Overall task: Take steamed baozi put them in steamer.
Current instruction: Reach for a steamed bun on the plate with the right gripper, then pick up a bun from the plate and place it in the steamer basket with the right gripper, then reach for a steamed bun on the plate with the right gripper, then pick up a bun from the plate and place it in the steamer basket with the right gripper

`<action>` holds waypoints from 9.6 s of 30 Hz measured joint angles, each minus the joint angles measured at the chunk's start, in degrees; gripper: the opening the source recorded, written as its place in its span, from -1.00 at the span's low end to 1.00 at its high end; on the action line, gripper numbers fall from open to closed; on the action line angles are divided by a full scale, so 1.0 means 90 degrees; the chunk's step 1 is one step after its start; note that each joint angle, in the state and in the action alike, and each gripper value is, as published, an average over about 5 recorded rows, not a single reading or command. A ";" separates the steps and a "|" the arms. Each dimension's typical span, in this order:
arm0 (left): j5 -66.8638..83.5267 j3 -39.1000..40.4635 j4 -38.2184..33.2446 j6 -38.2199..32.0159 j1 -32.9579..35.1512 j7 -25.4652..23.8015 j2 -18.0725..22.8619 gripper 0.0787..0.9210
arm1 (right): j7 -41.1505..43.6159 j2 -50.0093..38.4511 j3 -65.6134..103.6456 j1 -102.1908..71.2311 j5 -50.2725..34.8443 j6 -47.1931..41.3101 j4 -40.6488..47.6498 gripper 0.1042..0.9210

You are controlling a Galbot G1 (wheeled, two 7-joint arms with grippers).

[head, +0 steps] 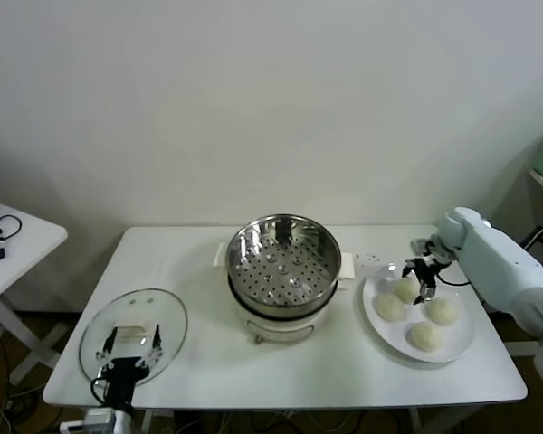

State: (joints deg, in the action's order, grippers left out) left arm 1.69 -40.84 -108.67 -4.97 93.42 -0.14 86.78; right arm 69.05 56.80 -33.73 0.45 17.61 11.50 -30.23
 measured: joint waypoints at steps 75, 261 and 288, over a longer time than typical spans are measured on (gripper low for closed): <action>-0.0175 0.0096 -0.0261 0.0138 0.0387 0.0127 0.0056 0.77 | -0.0259 0.1885 -0.1508 0.1340 0.3105 0.3003 -0.3726 0.39; 0.0084 0.0392 -0.0675 0.0017 0.0677 0.0416 0.0063 0.77 | -0.0789 0.2470 -0.5183 0.2957 -0.6467 -0.2593 -0.2086 0.45; 0.0163 0.0342 -0.0675 0.0041 0.0657 0.0444 0.0040 0.77 | -0.0534 0.1960 -0.5274 0.3557 -0.6253 -0.2312 -0.2669 0.76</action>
State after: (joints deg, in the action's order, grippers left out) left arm 3.15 -37.77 -114.74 -4.61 99.33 3.85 87.15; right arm 64.24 74.44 -81.20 32.47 -38.67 -9.30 -54.26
